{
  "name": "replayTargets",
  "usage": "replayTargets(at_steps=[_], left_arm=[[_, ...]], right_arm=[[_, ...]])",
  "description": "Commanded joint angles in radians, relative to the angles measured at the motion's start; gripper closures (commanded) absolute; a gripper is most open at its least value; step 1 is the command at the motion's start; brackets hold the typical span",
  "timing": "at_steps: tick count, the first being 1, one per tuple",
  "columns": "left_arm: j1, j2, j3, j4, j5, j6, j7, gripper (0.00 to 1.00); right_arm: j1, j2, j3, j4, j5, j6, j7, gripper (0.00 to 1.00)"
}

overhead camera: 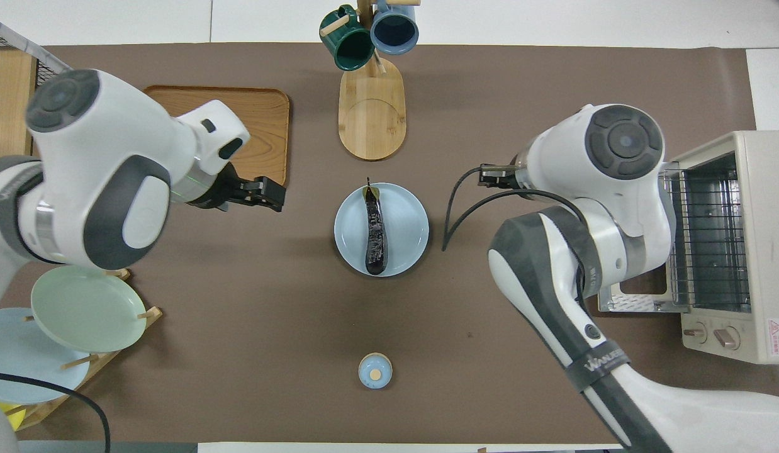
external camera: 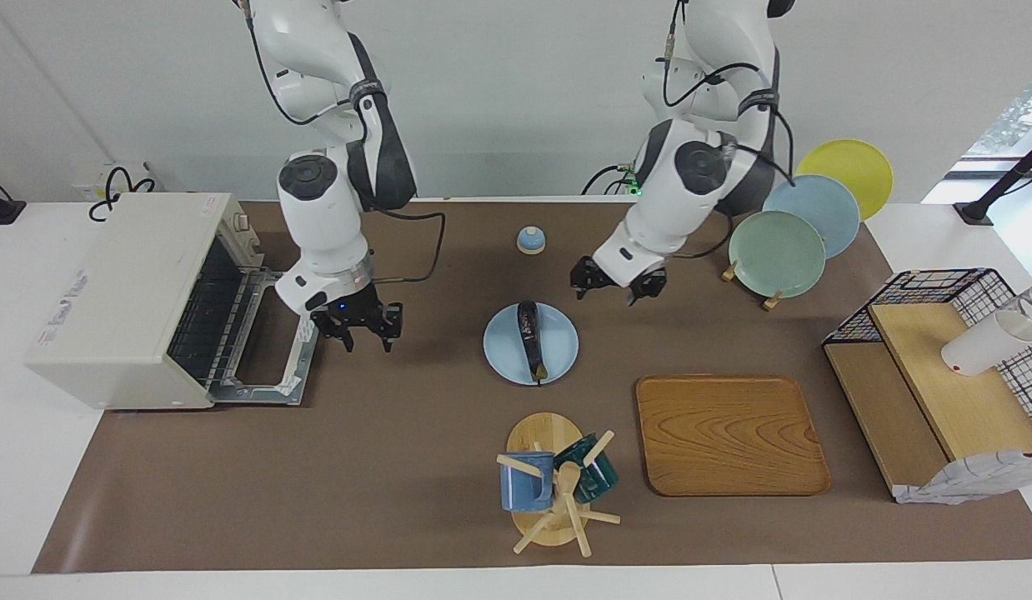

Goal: Put eggplant into oven
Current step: 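Withdraw the left gripper while the right gripper reaches the eggplant on the plate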

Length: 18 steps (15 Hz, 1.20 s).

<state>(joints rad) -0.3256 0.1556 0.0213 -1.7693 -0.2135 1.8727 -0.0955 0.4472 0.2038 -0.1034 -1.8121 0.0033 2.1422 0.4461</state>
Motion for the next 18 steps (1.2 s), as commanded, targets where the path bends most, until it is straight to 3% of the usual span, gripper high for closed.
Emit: replayTargets(at_steps=[1,3,5,6,13,18], left_arm=[[0.091,0.005,-0.012,0.053,0.061,-0.052,0.104,0.00],[0.140,0.005,-0.012,0.076,0.101,-0.053,0.141,0.00],[0.181,0.005,-0.012,0.099,0.106,-0.066,0.143,0.00],[0.198,0.005,-0.011,0.114,0.109,-0.081,0.142,0.00],[0.226,-0.056,0.014,0.179,0.176,-0.210,0.141,0.00],[0.224,-0.108,0.009,0.177,0.215,-0.282,0.138,0.00]], right_arm=[[0.048,0.097,-0.004,0.186,0.006,-0.062,0.091,0.33],[0.156,0.204,-0.007,0.284,-0.011,-0.071,0.223,0.33],[0.195,0.357,-0.006,0.481,-0.040,-0.114,0.327,0.33],[0.202,0.399,-0.004,0.526,-0.057,-0.108,0.350,0.33],[0.399,0.462,-0.004,0.513,-0.094,0.019,0.433,0.30],[0.413,0.470,-0.004,0.402,-0.176,0.065,0.431,0.45]])
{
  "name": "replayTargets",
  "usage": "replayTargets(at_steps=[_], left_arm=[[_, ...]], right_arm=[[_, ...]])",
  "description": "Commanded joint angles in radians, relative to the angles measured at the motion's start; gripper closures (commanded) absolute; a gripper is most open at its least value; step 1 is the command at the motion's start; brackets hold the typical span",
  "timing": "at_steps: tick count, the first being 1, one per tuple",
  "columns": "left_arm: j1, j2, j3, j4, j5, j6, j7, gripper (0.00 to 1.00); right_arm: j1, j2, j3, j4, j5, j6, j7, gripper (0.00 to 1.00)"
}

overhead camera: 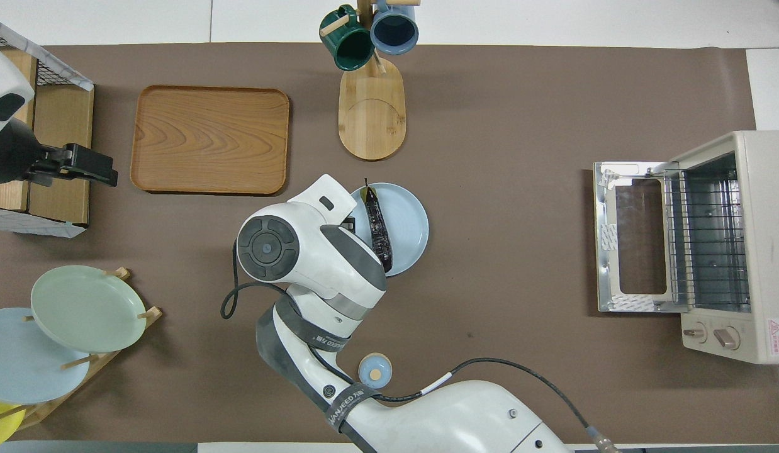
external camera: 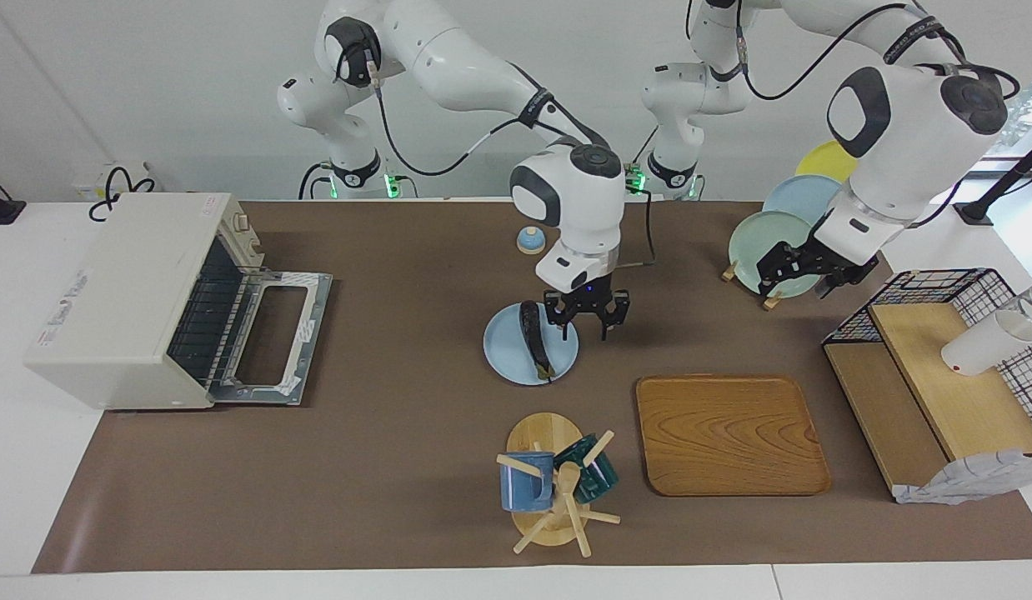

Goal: Put eggplant into oven
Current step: 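Grasp the eggplant on the blue plate with the right gripper and lift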

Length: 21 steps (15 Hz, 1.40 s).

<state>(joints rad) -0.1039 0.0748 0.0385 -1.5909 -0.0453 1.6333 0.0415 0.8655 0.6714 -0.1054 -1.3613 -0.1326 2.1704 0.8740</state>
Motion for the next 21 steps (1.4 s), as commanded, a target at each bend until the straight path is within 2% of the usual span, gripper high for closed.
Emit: replayTargets(at_steps=[1,4,6,7,9,11,13,15,19,21], left_arm=[[0.001,-0.033,-0.008,-0.006,0.054,-0.049,0.001,0.00],[-0.008,-0.047,-0.008,-0.027,0.055,-0.075,0.000,0.00],[-0.007,-0.073,-0.008,-0.059,0.056,-0.072,0.001,0.00],[0.001,-0.087,-0.011,-0.067,0.056,-0.066,0.005,0.00],[0.030,-0.089,-0.032,-0.061,0.058,-0.064,0.006,0.00],[0.093,-0.093,-0.100,-0.055,0.058,-0.067,0.006,0.00],[0.095,-0.119,-0.103,-0.057,0.059,-0.072,0.006,0.00],[0.096,-0.139,-0.104,-0.063,0.064,-0.075,0.006,0.00],[0.145,-0.141,-0.130,-0.083,0.064,-0.059,0.024,0.00],[0.162,-0.136,-0.134,-0.093,0.064,-0.047,0.035,0.00]], right_arm=[[0.006,0.007,-0.002,-0.061,-0.068,0.037,0.005,0.46],[0.007,0.016,-0.002,-0.085,-0.081,0.045,0.010,0.48],[0.006,0.016,-0.002,-0.087,-0.081,0.046,0.010,0.55],[0.007,0.016,0.000,-0.087,-0.081,0.045,0.010,0.62],[0.010,0.016,0.000,-0.084,-0.082,0.029,0.010,1.00],[0.017,0.016,-0.002,-0.079,-0.102,-0.001,0.008,1.00],[0.015,0.008,-0.002,-0.065,-0.183,-0.085,0.003,1.00],[-0.017,-0.025,-0.005,-0.070,-0.206,-0.145,-0.021,1.00],[-0.149,-0.116,-0.013,-0.090,-0.206,-0.268,-0.157,1.00],[-0.219,-0.180,-0.016,-0.160,-0.211,-0.296,-0.205,1.00]])
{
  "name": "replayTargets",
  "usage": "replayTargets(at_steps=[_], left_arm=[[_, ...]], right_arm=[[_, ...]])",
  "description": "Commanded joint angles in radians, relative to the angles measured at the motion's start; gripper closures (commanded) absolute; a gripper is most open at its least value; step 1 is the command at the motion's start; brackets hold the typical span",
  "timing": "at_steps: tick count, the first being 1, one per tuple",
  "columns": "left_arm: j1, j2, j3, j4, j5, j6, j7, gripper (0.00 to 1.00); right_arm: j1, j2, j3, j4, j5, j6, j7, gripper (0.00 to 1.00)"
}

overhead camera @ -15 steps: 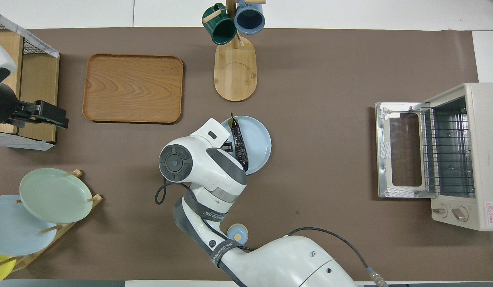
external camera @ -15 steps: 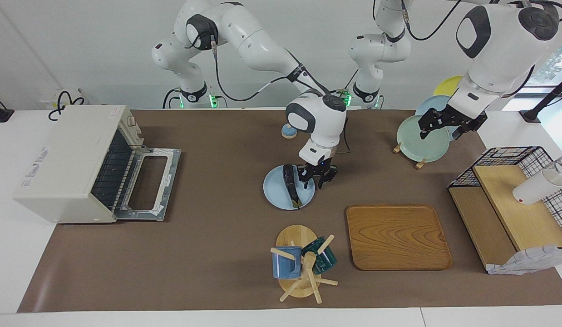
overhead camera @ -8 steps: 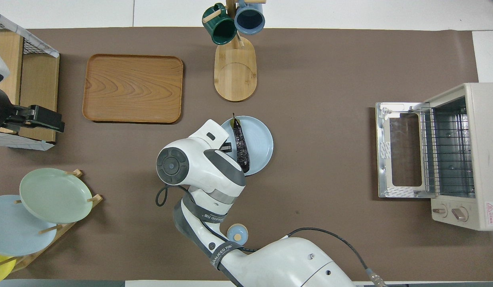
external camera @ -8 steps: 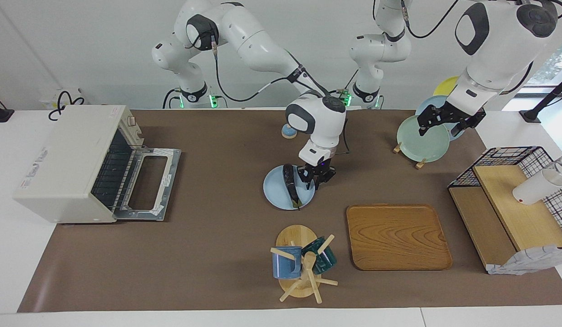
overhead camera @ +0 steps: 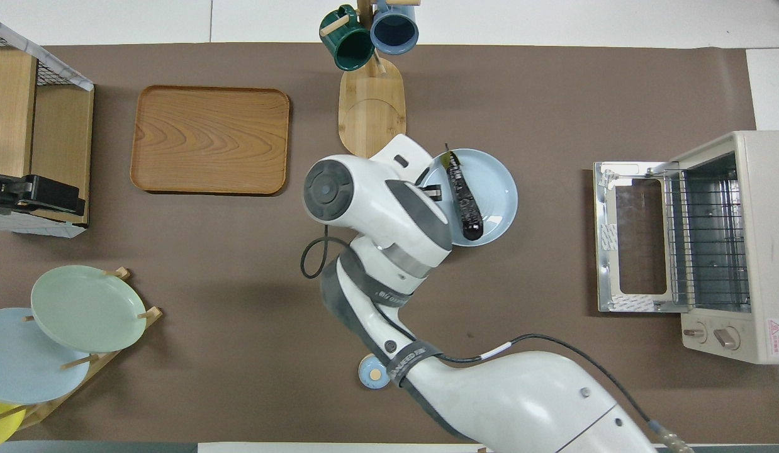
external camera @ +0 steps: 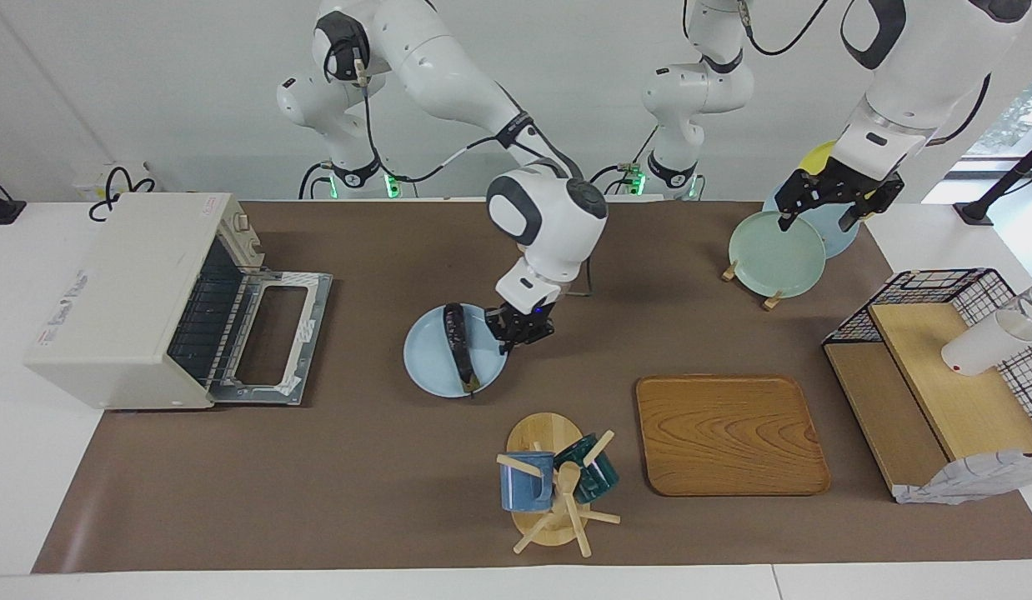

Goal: Put eggplant into oven
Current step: 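Carry the eggplant into the open oven with the right gripper and release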

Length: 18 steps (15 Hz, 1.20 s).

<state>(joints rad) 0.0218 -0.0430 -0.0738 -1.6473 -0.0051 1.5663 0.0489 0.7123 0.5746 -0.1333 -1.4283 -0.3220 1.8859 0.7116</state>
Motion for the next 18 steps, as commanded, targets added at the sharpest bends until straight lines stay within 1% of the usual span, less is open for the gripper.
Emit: replayTargets(at_steps=[1,2,4,5,7,8,9,11,16,18], left_arm=[[0.038,-0.018,-0.021,-0.039,0.024,0.021,0.035,0.00],[0.032,-0.017,-0.020,-0.040,0.022,0.026,0.034,0.00],[0.018,-0.018,-0.015,-0.043,0.022,0.021,0.034,0.00],[0.009,-0.017,-0.012,-0.040,0.022,0.014,0.032,0.00],[-0.011,-0.012,-0.001,-0.039,0.022,0.017,0.032,0.00],[-0.032,-0.005,0.018,-0.033,0.022,0.014,0.032,0.00],[-0.051,0.002,0.035,-0.022,0.022,0.012,0.032,0.00],[-0.052,0.005,0.040,-0.017,0.022,0.011,0.032,0.00],[-0.045,-0.009,0.037,-0.023,0.022,0.014,0.026,0.00],[-0.042,-0.011,0.038,-0.025,0.022,0.009,0.028,0.00]], right_arm=[[-0.118,-0.134,0.012,-0.148,-0.031,-0.007,-0.056,1.00],[-0.172,-0.198,0.014,-0.226,-0.031,0.007,-0.079,1.00],[-0.293,-0.351,0.015,-0.398,-0.031,0.074,-0.214,1.00],[-0.333,-0.417,0.015,-0.479,-0.031,0.097,-0.266,1.00],[-0.413,-0.517,0.015,-0.595,-0.031,0.131,-0.293,1.00],[-0.428,-0.545,0.015,-0.632,-0.031,0.156,-0.300,1.00],[-0.435,-0.562,0.015,-0.656,-0.031,0.163,-0.303,1.00],[-0.470,-0.567,0.015,-0.666,-0.031,0.174,-0.325,1.00],[-0.595,-0.570,0.015,-0.692,-0.028,0.186,-0.445,1.00],[-0.605,-0.582,0.015,-0.733,-0.017,0.231,-0.440,1.00]])
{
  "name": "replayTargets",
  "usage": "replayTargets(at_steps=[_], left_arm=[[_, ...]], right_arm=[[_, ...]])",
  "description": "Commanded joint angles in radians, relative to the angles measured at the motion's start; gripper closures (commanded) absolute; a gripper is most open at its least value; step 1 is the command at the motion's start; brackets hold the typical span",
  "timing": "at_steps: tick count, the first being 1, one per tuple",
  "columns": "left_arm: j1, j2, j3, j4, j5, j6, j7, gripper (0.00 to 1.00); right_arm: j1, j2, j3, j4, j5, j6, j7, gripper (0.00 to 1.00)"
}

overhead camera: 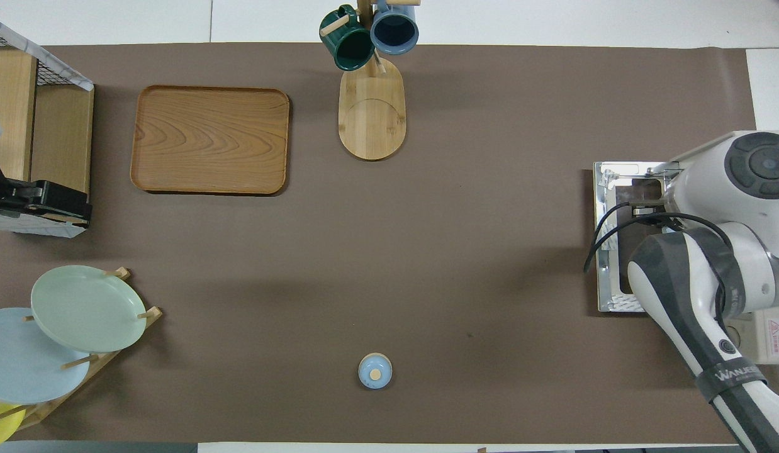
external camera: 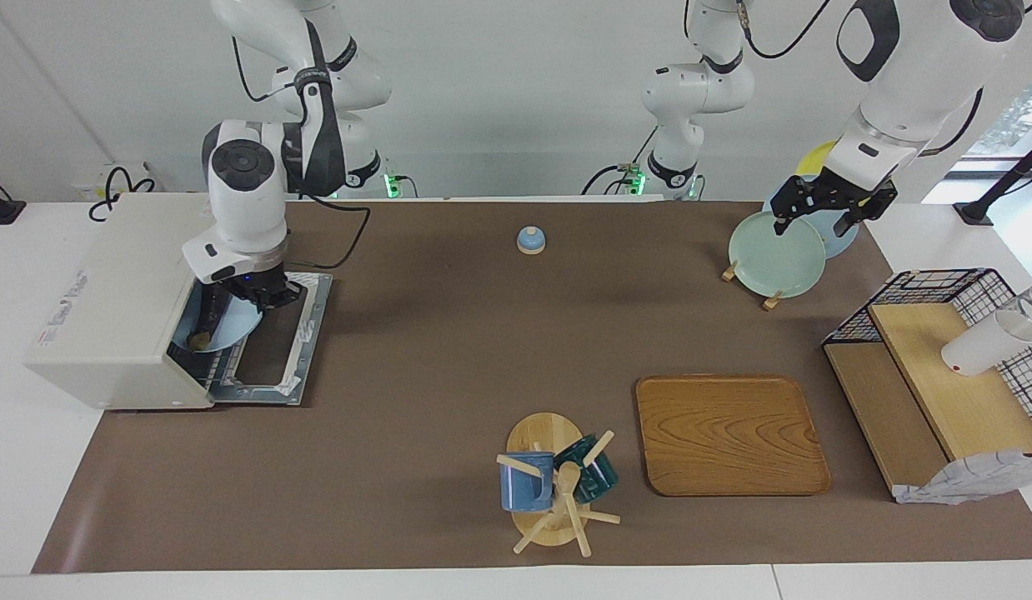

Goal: Put eggplant into oven
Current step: 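Carry the eggplant into the open oven with the right gripper and release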

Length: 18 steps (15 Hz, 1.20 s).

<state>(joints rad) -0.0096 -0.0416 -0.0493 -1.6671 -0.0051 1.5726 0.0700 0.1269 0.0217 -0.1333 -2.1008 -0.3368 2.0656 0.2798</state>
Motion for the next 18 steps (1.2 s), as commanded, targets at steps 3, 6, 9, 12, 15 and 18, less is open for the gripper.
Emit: replayTargets(at_steps=[3,6,9,12,15,18], left_arm=[[-0.004,-0.014,0.016,-0.006,0.022,0.009,0.007,0.00],[-0.004,-0.014,0.016,-0.006,0.022,0.009,0.007,0.00],[-0.007,-0.014,0.014,-0.006,0.022,0.010,0.007,0.00],[-0.006,-0.014,0.016,-0.006,0.022,0.009,0.007,0.00],[-0.006,-0.014,0.014,-0.006,0.022,0.009,0.007,0.00],[-0.006,-0.014,0.016,-0.006,0.022,0.009,0.007,0.00]], right_arm=[[-0.055,-0.040,0.015,-0.107,-0.002,0.126,-0.022,1.00],[-0.073,-0.039,0.015,-0.105,0.033,0.128,-0.056,1.00],[-0.061,-0.037,0.017,-0.094,0.039,0.113,-0.062,0.70],[-0.055,-0.042,0.026,-0.059,0.050,0.081,-0.062,0.57],[-0.023,-0.020,0.029,0.076,0.204,-0.037,-0.060,0.56],[0.012,-0.008,0.031,0.055,0.274,0.066,-0.048,0.82]])
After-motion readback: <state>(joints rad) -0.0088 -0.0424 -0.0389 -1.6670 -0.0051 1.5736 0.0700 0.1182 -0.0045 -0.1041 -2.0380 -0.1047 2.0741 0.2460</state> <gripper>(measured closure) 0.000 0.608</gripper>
